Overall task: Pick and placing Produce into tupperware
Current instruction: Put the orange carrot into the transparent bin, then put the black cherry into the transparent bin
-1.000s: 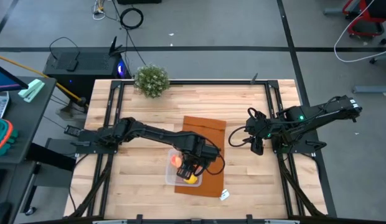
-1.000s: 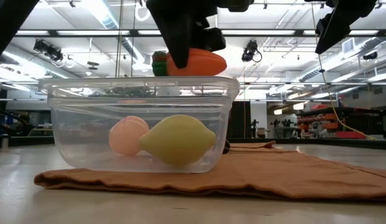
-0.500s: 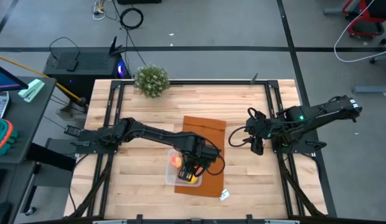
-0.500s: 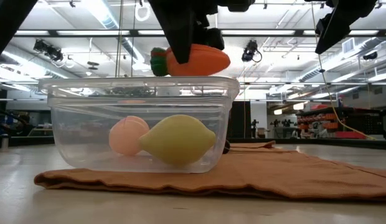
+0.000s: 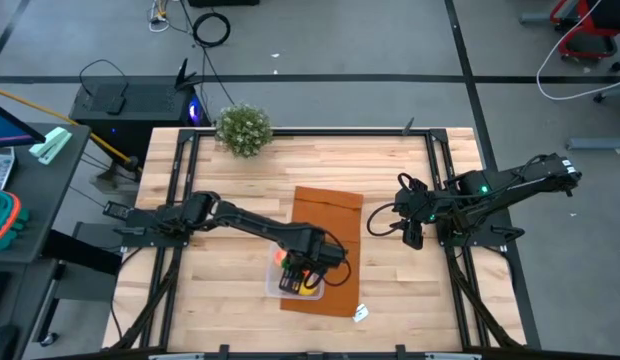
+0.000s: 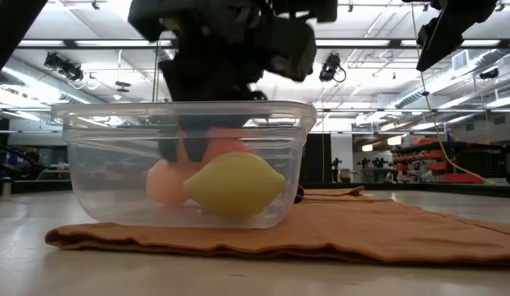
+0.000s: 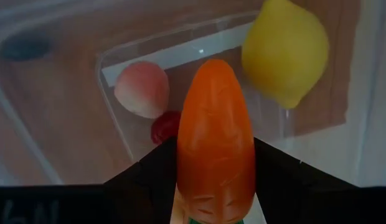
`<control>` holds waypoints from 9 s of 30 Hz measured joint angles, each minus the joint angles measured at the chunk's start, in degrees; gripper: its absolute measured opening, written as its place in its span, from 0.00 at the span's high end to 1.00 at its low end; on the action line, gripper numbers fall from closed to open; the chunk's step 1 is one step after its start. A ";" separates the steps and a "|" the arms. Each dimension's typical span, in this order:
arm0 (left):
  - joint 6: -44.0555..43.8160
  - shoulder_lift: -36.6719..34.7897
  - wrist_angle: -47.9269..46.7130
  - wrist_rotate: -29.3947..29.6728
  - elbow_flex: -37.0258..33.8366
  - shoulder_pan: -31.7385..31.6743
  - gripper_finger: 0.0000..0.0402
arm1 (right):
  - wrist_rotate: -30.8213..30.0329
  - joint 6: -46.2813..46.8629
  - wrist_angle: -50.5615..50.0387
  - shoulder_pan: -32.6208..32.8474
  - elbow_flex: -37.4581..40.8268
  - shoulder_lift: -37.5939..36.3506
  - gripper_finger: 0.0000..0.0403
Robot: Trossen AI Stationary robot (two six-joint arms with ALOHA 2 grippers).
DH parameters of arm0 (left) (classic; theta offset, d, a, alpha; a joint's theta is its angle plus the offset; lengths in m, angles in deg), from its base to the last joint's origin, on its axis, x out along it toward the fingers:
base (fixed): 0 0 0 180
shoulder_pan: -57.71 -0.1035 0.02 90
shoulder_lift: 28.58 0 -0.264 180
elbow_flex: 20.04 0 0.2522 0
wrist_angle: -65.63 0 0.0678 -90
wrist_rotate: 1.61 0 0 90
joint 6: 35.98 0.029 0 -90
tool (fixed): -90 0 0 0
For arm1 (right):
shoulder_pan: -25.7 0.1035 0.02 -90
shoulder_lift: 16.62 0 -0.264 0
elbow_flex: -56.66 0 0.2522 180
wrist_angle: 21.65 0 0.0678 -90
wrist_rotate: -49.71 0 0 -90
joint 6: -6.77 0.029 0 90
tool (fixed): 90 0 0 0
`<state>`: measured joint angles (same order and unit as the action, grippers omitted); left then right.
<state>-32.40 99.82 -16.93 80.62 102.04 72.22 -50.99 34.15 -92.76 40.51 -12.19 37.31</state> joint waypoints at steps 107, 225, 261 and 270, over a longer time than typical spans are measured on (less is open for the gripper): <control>-35.69 -12.68 158.83 -8.24 -2.18 -33.71 0.62 | -8.58 8.78 2.01 11.80 -0.02 0.02 0.53; -14.93 -48.68 147.98 1.05 -91.59 -32.27 0.72 | 2.55 -3.08 83.87 -4.18 27.41 34.75 0.53; -14.73 -48.65 146.51 1.05 -91.57 -32.27 0.72 | 4.87 -18.16 93.36 -4.14 25.64 43.45 0.39; -14.73 -48.65 146.36 1.05 -91.57 -32.27 0.72 | 5.36 -22.12 99.83 -4.03 25.06 48.07 0.39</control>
<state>-47.14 51.17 129.44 81.67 10.47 39.95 -45.63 12.02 7.07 36.48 12.86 85.38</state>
